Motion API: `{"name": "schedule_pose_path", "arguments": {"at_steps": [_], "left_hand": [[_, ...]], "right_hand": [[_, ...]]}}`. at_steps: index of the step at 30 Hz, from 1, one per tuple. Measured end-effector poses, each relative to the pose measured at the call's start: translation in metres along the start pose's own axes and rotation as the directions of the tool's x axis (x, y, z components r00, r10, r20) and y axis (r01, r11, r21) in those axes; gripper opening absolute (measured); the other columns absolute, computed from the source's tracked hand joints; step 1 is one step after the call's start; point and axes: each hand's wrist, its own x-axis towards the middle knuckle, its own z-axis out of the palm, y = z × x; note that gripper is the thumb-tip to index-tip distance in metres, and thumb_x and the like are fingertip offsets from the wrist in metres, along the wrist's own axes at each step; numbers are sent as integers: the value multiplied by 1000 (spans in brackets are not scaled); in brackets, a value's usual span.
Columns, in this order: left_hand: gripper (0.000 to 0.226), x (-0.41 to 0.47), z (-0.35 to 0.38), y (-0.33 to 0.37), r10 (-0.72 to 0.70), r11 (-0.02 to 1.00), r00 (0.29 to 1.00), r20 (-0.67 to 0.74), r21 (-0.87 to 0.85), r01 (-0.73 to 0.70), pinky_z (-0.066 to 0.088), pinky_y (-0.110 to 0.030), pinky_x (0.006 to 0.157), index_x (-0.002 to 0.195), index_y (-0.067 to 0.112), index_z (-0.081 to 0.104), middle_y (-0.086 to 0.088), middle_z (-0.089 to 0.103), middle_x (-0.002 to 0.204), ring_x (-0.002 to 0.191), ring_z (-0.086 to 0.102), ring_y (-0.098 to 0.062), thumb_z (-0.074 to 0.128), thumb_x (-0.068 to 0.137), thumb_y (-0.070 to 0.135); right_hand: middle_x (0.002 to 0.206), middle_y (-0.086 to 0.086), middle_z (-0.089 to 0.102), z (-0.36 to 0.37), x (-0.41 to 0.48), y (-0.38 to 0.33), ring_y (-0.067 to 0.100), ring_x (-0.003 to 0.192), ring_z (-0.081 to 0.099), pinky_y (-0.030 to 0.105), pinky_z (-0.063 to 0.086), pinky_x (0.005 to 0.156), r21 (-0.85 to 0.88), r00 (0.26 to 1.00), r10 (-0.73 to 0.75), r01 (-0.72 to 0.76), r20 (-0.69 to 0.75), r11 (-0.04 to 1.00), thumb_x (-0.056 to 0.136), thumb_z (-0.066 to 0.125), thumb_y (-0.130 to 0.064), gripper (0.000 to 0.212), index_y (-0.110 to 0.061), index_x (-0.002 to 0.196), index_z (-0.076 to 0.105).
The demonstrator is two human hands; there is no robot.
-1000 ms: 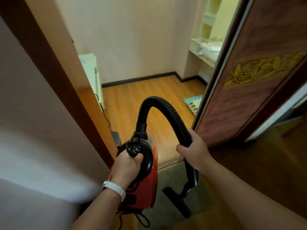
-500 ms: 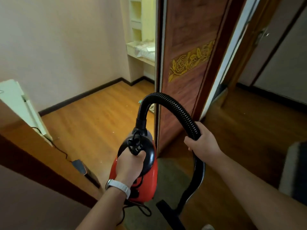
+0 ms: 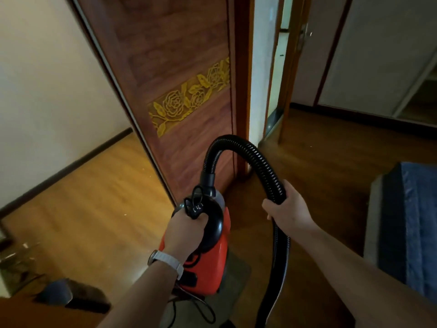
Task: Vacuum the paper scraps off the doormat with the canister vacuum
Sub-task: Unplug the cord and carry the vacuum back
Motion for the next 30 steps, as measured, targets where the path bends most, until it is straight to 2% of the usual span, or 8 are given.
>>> {"name": "schedule_pose_path", "arguments": {"at_steps": [3, 7, 11, 16, 21, 25, 30], "left_hand": [[17, 10, 49, 48, 40, 999, 999, 12, -1, -40, 51, -42, 52, 74, 13, 62, -8, 67, 62, 58, 64, -27, 60, 84, 27], [15, 19, 106, 103, 80, 997, 996, 42, -16, -79, 46, -32, 52, 74, 15, 62, -4, 67, 65, 60, 64, -21, 60, 84, 26], [18, 31, 146, 148, 98, 994, 991, 91, -63, -92, 44, -29, 50, 68, 15, 63, 0, 64, 56, 54, 63, -19, 62, 81, 27], [12, 55, 191, 199, 166, 985, 976, 142, -69, -157, 49, -29, 58, 75, 22, 67, 1, 68, 64, 63, 67, -20, 63, 80, 32], [16, 93, 233, 252, 235, 971, 955, 179, -77, -225, 51, -34, 58, 69, 18, 65, -1, 66, 59, 62, 66, -25, 65, 82, 28], [17, 135, 274, 295, 303, 953, 923, 238, -96, -288, 49, -32, 57, 68, 19, 63, 0, 66, 61, 64, 65, -25, 63, 83, 26], [14, 199, 336, 347, 342, 940, 878, 336, -128, -317, 43, -29, 63, 73, 25, 62, 8, 65, 74, 74, 62, -16, 64, 87, 22]], "right_hand": [[80, 16, 66, -52, 30, 21, 13, 58, 61, 20, 52, 51, 30, 999, 19, -18, -40, 999, 87, 67, -11, 30, -33, 101, 52], [70, 7, 63, -115, 65, 43, 13, 54, 61, 24, 52, 51, 91, 993, 45, -35, -105, 995, 85, 67, -10, 32, -21, 112, 53], [72, 8, 64, -162, 86, 53, 14, 55, 61, 25, 54, 53, 134, 986, 40, -19, -159, 991, 85, 67, -10, 35, -27, 112, 54], [76, 9, 65, -216, 118, 61, 14, 57, 62, 23, 53, 53, 136, 967, 19, 17, -254, 991, 85, 68, -9, 31, -29, 105, 54], [77, 6, 65, -261, 163, 67, 14, 59, 63, 32, 58, 56, 70, 947, 4, 20, -322, 997, 84, 69, -12, 32, -31, 104, 53], [77, 4, 63, -294, 209, 76, 5, 56, 60, 17, 49, 50, 40, 918, 9, 8, -398, 999, 84, 69, -9, 32, -25, 107, 54], [79, 4, 62, -336, 276, 93, 7, 58, 59, 16, 48, 48, 9, 879, 60, -63, -473, 998, 84, 69, -6, 30, -23, 104, 55]]}}
